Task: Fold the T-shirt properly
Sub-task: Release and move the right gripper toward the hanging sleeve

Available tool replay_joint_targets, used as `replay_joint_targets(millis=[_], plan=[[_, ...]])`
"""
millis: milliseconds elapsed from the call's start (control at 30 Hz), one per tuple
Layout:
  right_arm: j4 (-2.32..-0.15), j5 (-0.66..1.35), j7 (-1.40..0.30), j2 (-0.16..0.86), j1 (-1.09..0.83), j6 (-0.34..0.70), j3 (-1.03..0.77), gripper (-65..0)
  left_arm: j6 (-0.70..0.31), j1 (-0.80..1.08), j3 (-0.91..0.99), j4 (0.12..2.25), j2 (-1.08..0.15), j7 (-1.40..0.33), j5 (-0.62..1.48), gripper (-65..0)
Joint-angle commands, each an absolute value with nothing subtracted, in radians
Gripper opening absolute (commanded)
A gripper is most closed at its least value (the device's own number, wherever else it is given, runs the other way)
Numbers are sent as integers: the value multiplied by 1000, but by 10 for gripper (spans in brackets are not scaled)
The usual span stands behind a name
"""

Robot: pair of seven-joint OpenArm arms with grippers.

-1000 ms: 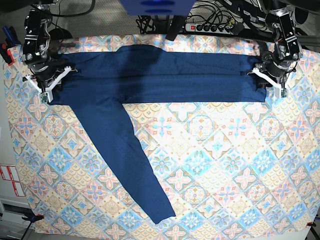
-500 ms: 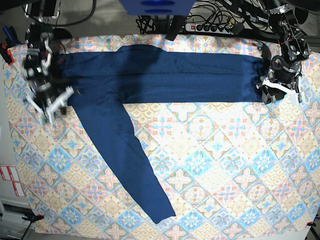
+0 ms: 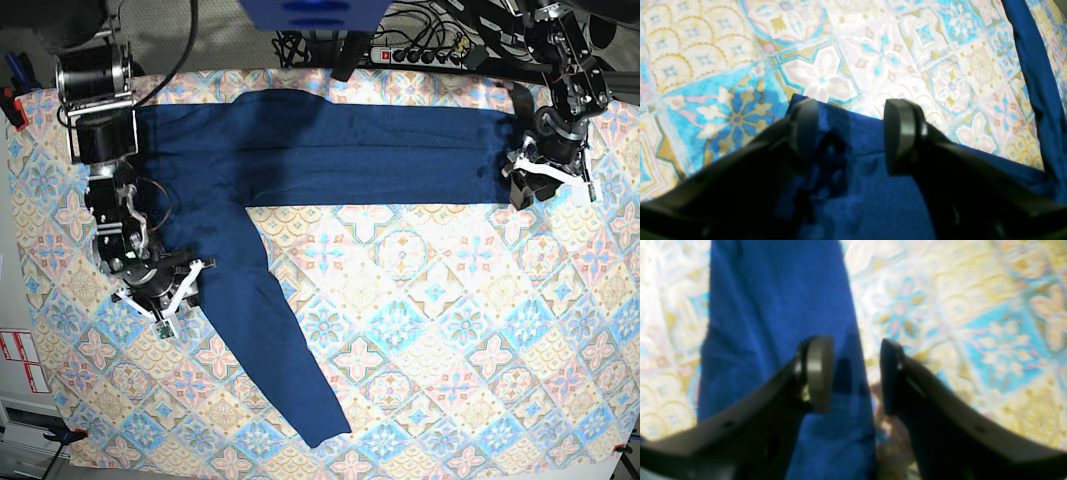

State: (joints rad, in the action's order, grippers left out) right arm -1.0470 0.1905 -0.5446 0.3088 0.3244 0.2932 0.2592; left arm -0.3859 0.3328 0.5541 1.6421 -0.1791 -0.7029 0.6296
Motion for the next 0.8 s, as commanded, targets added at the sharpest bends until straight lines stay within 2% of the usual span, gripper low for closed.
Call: replay_joint_targets(millis=[0, 367, 767], plan=[[-1023, 194, -510, 325, 374, 289, 271, -424, -390, 332, 561, 1661, -191, -680, 644, -340], [-604, 194, -288, 320, 570, 289, 472, -424, -390, 332, 561, 1661, -191, -680, 644, -341], [-572, 194, -254, 318, 573, 291, 559, -423, -390, 329, 561, 1661, -191, -680, 644, -341]])
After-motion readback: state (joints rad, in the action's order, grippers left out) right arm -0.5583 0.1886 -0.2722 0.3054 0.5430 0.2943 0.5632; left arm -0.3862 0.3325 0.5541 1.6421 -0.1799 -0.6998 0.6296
